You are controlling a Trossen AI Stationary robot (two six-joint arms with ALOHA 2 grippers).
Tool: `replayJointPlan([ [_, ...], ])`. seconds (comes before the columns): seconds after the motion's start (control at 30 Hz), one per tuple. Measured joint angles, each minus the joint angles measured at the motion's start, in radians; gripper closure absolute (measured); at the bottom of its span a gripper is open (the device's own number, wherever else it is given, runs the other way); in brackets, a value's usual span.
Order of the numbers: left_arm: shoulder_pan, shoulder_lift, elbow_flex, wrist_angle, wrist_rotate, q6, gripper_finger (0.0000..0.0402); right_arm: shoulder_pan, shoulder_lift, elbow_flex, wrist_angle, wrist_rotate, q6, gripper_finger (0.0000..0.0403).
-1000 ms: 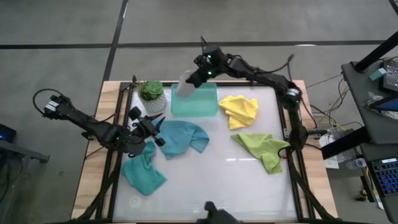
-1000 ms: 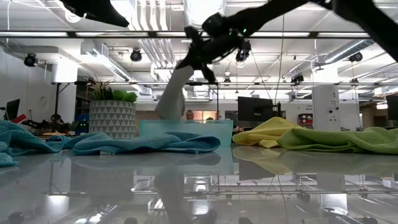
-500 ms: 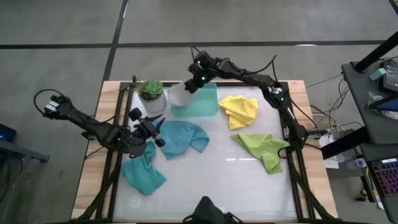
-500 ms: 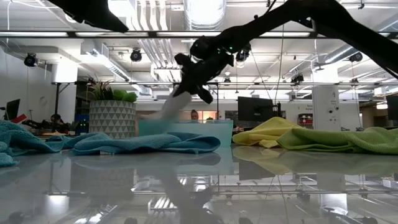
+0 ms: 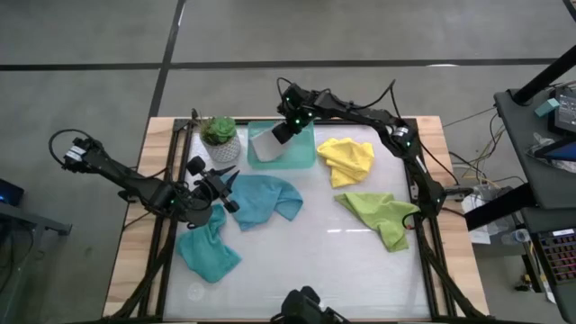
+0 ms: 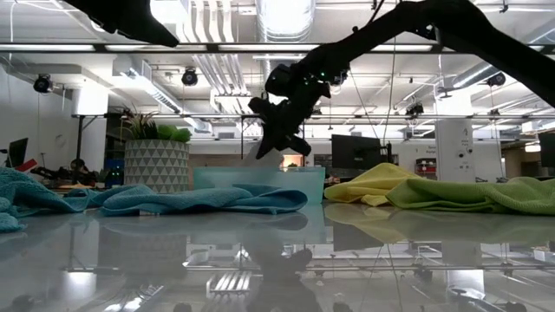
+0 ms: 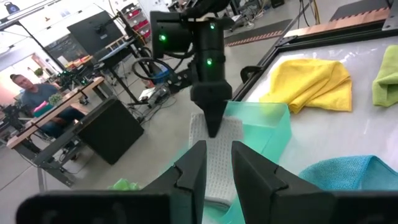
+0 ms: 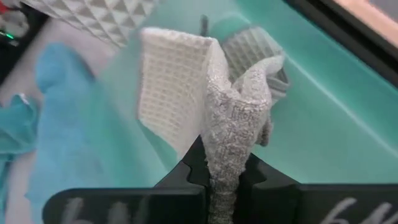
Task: Fold microfiber towels
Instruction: Put the gray microfiber cloth into the green bin
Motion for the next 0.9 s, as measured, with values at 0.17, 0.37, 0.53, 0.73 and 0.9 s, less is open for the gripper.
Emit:
replayJointPlan([
  [0.17, 0.0, 0.0, -0.002, 0.001, 0.0, 0.001, 0.034, 0.0, 0.0, -0.021, -0.03, 0.057, -0.005, 0.039],
  [0.37, 0.0, 0.0, -0.003, 0.001, 0.0, 0.001, 0.034, 0.008, 0.0, -0.036, -0.073, 0.117, -0.019, 0.039],
  [0.53, 0.0, 0.0, -0.004, 0.002, 0.0, 0.001, 0.034, 0.03, 0.0, -0.037, -0.123, 0.236, -0.033, 0.039],
  [0.73, 0.0, 0.0, -0.004, 0.002, 0.0, 0.001, 0.034, 0.043, 0.0, -0.037, -0.161, 0.281, -0.044, 0.039],
  [0.9, 0.0, 0.0, -0.004, 0.002, 0.0, 0.001, 0.034, 0.044, 0.0, -0.037, -0.162, 0.28, -0.034, 0.039],
])
